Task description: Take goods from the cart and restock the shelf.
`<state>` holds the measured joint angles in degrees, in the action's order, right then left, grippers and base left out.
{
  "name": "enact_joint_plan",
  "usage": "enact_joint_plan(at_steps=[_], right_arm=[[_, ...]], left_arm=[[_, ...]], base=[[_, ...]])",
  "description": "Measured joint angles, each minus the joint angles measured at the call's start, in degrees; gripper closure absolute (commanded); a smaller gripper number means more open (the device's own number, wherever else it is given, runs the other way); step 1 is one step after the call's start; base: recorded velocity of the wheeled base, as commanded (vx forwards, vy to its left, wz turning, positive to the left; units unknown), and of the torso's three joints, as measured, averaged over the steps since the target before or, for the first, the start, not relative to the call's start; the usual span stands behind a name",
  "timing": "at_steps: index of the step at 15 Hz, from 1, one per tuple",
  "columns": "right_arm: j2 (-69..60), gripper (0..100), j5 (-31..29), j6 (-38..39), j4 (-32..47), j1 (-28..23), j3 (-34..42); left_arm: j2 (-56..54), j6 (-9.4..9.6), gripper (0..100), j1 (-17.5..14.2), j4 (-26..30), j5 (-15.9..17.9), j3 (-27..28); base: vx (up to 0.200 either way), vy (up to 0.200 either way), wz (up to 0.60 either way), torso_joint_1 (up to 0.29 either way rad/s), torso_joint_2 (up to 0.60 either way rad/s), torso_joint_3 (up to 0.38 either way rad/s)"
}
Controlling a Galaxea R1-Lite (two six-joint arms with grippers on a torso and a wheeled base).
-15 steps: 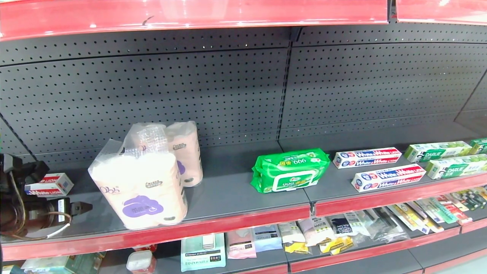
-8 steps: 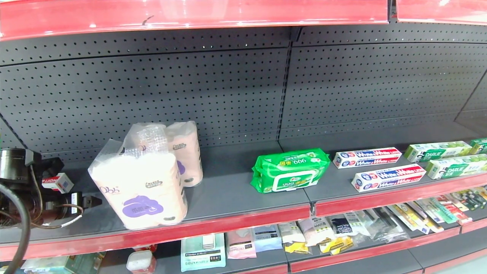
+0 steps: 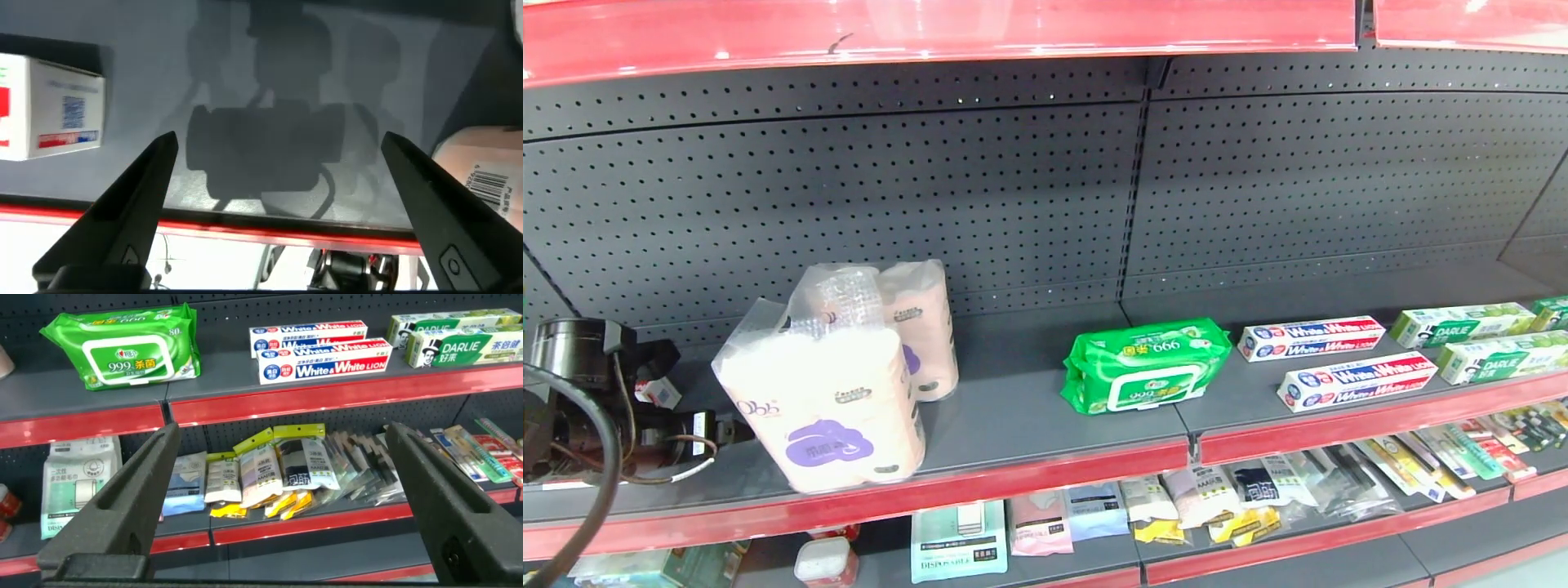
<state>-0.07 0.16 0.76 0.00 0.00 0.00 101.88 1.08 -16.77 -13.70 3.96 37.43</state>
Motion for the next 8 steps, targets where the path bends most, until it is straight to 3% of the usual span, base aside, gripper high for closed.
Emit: enact_joint_plan(at_steps=[8], right_arm=[[0.0,0,0.0,0.0,0.0,0.0,0.0]], left_arm=[[2.1,-0.02,0,3.1,-0.3,-0.1,2.0]], base=[[0.000,0.000,0.00,0.000,0.00,0.000]])
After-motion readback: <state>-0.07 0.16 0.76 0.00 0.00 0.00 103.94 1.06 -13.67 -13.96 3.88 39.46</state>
